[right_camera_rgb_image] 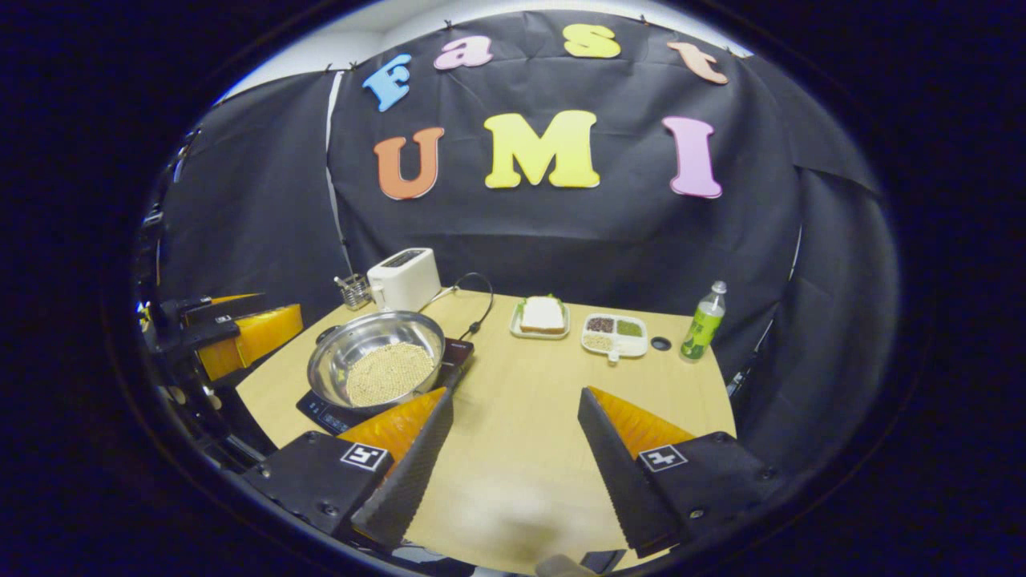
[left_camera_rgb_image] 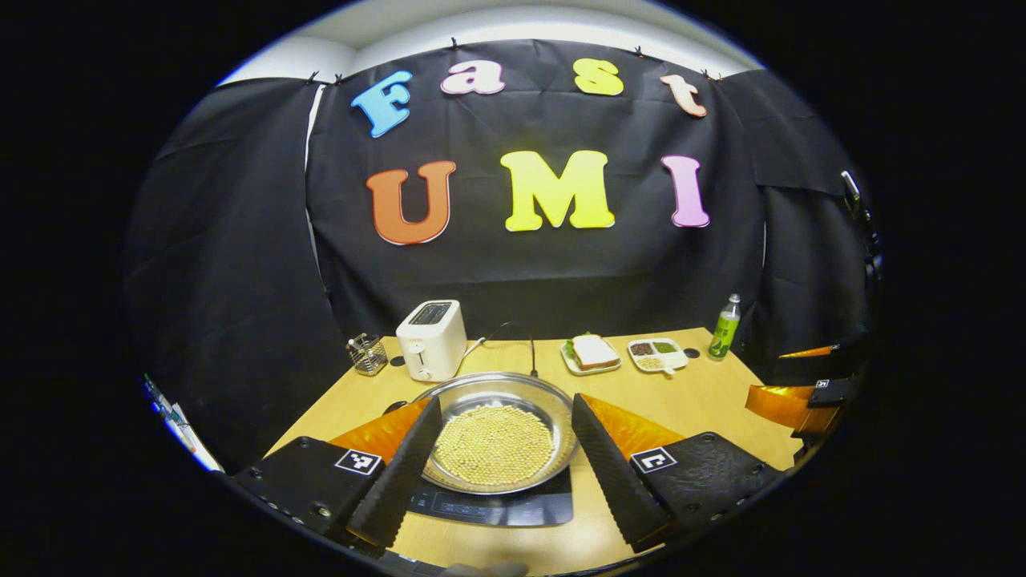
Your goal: First push the handle of the pot to place it horizontally, then grasp the pot with both hands and set it on the induction cooktop.
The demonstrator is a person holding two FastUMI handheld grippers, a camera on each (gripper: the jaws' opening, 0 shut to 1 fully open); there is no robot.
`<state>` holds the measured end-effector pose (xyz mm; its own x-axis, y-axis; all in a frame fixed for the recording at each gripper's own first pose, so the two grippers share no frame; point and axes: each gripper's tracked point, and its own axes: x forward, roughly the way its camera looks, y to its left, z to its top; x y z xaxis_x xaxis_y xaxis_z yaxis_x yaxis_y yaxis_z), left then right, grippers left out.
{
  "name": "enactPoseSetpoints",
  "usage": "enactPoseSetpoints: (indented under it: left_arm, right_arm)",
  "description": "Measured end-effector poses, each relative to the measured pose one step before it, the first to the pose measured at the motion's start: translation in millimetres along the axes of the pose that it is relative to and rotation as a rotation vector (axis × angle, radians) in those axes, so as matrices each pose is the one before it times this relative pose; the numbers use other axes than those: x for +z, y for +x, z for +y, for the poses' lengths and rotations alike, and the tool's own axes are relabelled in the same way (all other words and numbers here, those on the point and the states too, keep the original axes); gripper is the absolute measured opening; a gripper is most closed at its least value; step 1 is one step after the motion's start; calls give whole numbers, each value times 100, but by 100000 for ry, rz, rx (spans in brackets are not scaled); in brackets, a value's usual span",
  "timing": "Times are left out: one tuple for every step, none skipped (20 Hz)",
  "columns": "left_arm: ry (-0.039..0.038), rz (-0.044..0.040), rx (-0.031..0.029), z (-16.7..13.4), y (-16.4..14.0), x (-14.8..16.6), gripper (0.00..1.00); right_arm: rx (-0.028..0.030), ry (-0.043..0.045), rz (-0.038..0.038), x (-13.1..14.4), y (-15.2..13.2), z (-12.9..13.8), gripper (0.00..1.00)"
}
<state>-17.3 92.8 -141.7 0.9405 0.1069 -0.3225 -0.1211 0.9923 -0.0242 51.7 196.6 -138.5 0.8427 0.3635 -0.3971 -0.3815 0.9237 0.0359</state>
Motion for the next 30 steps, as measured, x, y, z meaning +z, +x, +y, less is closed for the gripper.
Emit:
enactPoseSetpoints:
  left_arm:
    - [576,-1220,-184,-1259,-1236,459,97]
    - [840,-1362,-209,-1017,-1139,575,97]
    - [767,-1952,-243,-1206,-1376,782,97]
    - [501,-2164,-268,-1026,-1113,838,97]
    - [374,-1284,-526,-1108,-750,691,97]
    - [377,-1379,42,-1092,-534,634,96]
    - [-384,-801,-84,-777,-676,665,97]
    - [-297,-1555,-374,-901,-695,688,97]
    - [-74,-1179,-503,-781,-620,642,97]
    - [526,-1598,47,-574,-469,845,97]
    - [642,-1332,-432,-436,-427,709,97]
    - [573,-347,14,-409,-461,483,97]
    - [2,-1231,220,-200,-392,613,96]
    - [40,-1175,-482,-425,-287,685,97]
    - [-139,-1989,27,-225,-111,815,97]
    - [-312,-1423,309,-153,-149,668,97]
    - [-319,-1352,-48,-275,-142,481,97]
    - [-446,-1138,130,-199,-131,542,96]
    - [-274,-892,-89,-79,52,371,97]
    - [32,-1047,142,-98,-120,307,97]
    - [241,-1156,859,242,-68,471,97]
    - [435,-1223,953,104,-111,444,96]
    - [508,-1805,702,304,-69,557,97]
    - [305,-669,63,33,676,373,96]
    - [-30,51,153,-10,287,128,96]
    - [-38,-229,-81,-53,165,181,97]
    - [-111,-784,266,-3,-37,378,97]
    - [-197,-684,36,-54,-32,364,96]
    - [-375,-277,-508,-198,141,214,97]
    - [-216,-384,-248,-261,57,182,96]
  right_arm:
    - [-881,-112,-2300,294,-1317,-1372,99]
    - [-1194,-189,-2217,392,-1416,-1361,98]
    - [-1098,-4,-2101,395,-1628,-1262,99]
    - [-1028,144,-2210,375,-1191,-990,99]
    - [-1621,-285,-1845,414,-1293,-1251,99]
    - [-1192,-4,-2076,577,-1316,-1129,99]
    - [-592,-50,-2168,585,-1283,-765,98]
    - [-229,-94,-1946,726,-1237,-741,99]
    - [-850,292,-2253,591,-1118,-845,99]
    - [-1381,-330,-2054,648,-968,-922,99]
    - [-1176,-67,-1978,566,-931,-841,98]
    - [-1066,212,-2065,665,-788,-723,99]
    - [-914,280,-1259,475,-673,-611,98]
    - [-1002,151,-1710,576,-633,-625,99]
    - [-1846,261,-1560,497,-407,-912,99]
    - [-1403,1130,-1301,620,-367,-738,99]
    - [-939,1561,-1229,495,-496,-429,98]
    - [-1492,1435,-1164,626,-425,-612,99]
    - [-1923,665,-1565,674,-228,-812,99]
    - [-1604,-289,-1805,615,-339,-619,98]
    - [-721,-392,-1400,531,-422,-291,99]
    - [-351,235,-1096,458,-326,-49,99]
    - [-430,672,-1263,401,-257,-141,99]
    - [-893,604,-772,415,-137,-289,99]
    - [-633,207,-70,60,-108,-226,99]
    - [-532,-248,-648,203,-15,-220,99]
    - [-460,81,-134,365,-189,-419,99]
    - [-105,743,-481,370,-117,-98,99]
    - [-514,647,-395,212,64,-151,99]
    - [-797,-416,146,81,33,-361,98]
